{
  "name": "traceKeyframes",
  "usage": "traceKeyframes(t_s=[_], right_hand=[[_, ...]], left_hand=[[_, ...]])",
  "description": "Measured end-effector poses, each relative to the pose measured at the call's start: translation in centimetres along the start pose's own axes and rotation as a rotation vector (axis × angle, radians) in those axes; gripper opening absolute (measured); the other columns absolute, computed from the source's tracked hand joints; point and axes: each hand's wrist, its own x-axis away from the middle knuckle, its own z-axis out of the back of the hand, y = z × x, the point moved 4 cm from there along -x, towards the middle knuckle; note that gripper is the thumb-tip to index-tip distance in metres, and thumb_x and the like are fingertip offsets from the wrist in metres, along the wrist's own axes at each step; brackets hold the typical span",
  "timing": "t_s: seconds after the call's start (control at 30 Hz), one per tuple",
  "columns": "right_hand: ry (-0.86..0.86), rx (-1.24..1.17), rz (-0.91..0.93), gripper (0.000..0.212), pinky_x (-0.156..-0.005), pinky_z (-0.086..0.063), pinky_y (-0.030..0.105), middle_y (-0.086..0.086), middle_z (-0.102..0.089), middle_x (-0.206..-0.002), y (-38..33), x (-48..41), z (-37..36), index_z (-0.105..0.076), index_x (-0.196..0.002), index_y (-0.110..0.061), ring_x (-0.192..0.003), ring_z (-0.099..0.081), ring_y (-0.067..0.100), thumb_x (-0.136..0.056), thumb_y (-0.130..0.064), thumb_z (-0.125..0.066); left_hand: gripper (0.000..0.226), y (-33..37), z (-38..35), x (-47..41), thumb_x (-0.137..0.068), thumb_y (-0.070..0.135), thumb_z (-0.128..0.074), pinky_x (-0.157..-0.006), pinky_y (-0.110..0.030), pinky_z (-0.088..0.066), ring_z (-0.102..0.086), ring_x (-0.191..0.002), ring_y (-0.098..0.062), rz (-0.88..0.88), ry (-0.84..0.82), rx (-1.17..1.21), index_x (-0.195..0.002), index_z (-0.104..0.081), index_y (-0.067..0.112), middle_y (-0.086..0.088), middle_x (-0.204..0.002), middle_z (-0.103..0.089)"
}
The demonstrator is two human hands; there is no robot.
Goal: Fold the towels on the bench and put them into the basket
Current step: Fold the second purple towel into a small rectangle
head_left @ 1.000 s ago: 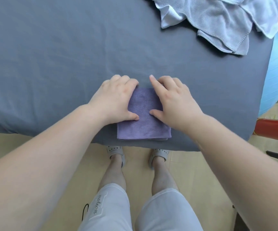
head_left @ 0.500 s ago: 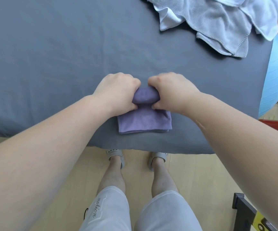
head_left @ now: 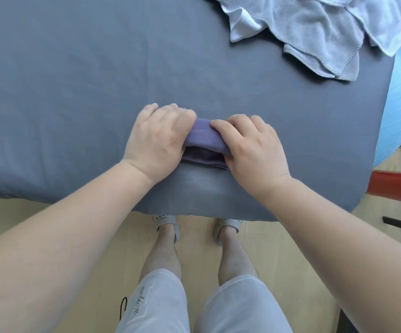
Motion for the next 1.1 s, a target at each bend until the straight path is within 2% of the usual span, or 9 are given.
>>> traceKeyframes(t_s=[0.1,0.2,0.37,0.57,0.67,0.77,0.9,0.97,1.1], right_hand=[[-0.028,-0.008,-0.033,0.055,-0.080,-0.043,0.043,0.008,-0.060,-0.129,-0.3,1.3,-1.0,-0.055,-0.141,-0.017,-0.103,-0.055,0.035,-0.085,-0.011,-0.054],[-0.078,-0.001,-0.061,0.060,-0.099,-0.040,0.046,0.012,-0.050,-0.147,-0.5,2.1,-1.5,-0.045,-0.149,-0.012,-0.129,-0.049,0.036,-0.090,-0.021,-0.055],[-0.243,0.097,0.098,0.083,-0.115,-0.031,0.052,0.023,-0.028,-0.161,-2.1,4.1,-0.9,-0.036,-0.152,-0.002,-0.147,-0.029,0.043,-0.091,-0.055,-0.052],[-0.333,0.273,0.250,0.088,-0.120,-0.022,0.057,0.016,-0.018,-0.166,-2.7,6.3,-1.0,-0.032,-0.155,-0.003,-0.151,-0.016,0.045,-0.088,-0.054,-0.058],[-0.355,0.227,0.172,0.089,-0.121,-0.019,0.058,0.010,-0.017,-0.167,-3.0,6.0,-1.5,-0.032,-0.156,-0.008,-0.153,-0.011,0.040,-0.088,-0.061,-0.055],[-0.336,0.137,0.111,0.080,-0.121,-0.018,0.058,0.006,-0.021,-0.166,-3.2,6.1,-1.5,-0.035,-0.156,-0.011,-0.154,-0.013,0.036,-0.093,-0.060,-0.047],[-0.138,-0.047,0.098,0.060,-0.118,-0.029,0.054,0.009,-0.045,-0.155,-3.0,5.3,-0.2,-0.056,-0.141,-0.008,-0.146,-0.037,0.036,-0.098,-0.049,-0.046],[-0.027,-0.115,-0.011,0.060,-0.118,-0.030,0.052,0.014,-0.048,-0.152,-3.2,3.6,0.6,-0.057,-0.139,-0.005,-0.140,-0.044,0.036,-0.099,-0.048,-0.046],[-0.126,0.015,-0.264,0.082,-0.124,-0.006,0.057,0.018,-0.013,-0.166,-4.6,-0.7,-0.3,-0.025,-0.157,-0.004,-0.155,-0.008,0.035,-0.099,-0.063,-0.025]], left_hand=[[0.060,0.4,-0.8,2.2,-0.090,0.025,-0.049,-0.110,-0.057,-0.031,-0.050,-0.132,-0.034,0.020,-0.240,-0.046,-0.147,-0.037,0.016,-0.013,-0.140,-0.056],[0.073,0.7,-1.0,3.2,-0.096,0.051,-0.042,-0.117,-0.066,-0.012,-0.021,-0.151,-0.032,0.016,-0.426,-0.109,-0.158,-0.023,0.019,-0.011,-0.164,-0.023],[0.091,0.5,-1.3,4.4,-0.090,0.071,-0.032,-0.117,-0.068,0.000,0.000,-0.154,-0.029,-0.012,-0.491,-0.138,-0.160,-0.008,0.019,-0.008,-0.168,0.000],[0.084,-0.2,-0.5,3.4,-0.091,0.071,-0.031,-0.116,-0.069,-0.001,-0.009,-0.154,-0.026,-0.052,-0.484,-0.090,-0.158,-0.023,0.021,-0.007,-0.167,-0.012],[0.073,0.9,0.3,1.9,-0.096,0.056,-0.027,-0.118,-0.067,0.000,-0.011,-0.154,-0.025,-0.009,-0.440,-0.041,-0.156,-0.029,0.015,-0.008,-0.166,-0.016],[0.072,1.5,-0.5,1.7,-0.100,0.053,-0.016,-0.121,-0.060,0.001,-0.002,-0.155,-0.025,0.009,-0.461,-0.018,-0.159,-0.013,0.013,-0.009,-0.167,-0.003],[0.071,1.1,-2.9,3.3,-0.101,0.051,-0.014,-0.122,-0.057,0.002,0.005,-0.154,-0.027,0.018,-0.499,-0.043,-0.159,-0.001,0.013,-0.011,-0.167,0.005],[0.070,1.3,-3.6,3.8,-0.101,0.050,-0.014,-0.121,-0.057,0.006,0.006,-0.154,-0.027,0.029,-0.494,-0.050,-0.158,0.003,0.013,-0.010,-0.167,0.005],[0.063,1.5,-3.9,3.8,-0.101,0.043,-0.010,-0.120,-0.055,0.012,0.012,-0.153,-0.023,0.085,-0.477,0.022,-0.156,0.009,0.018,-0.005,-0.167,0.006]])
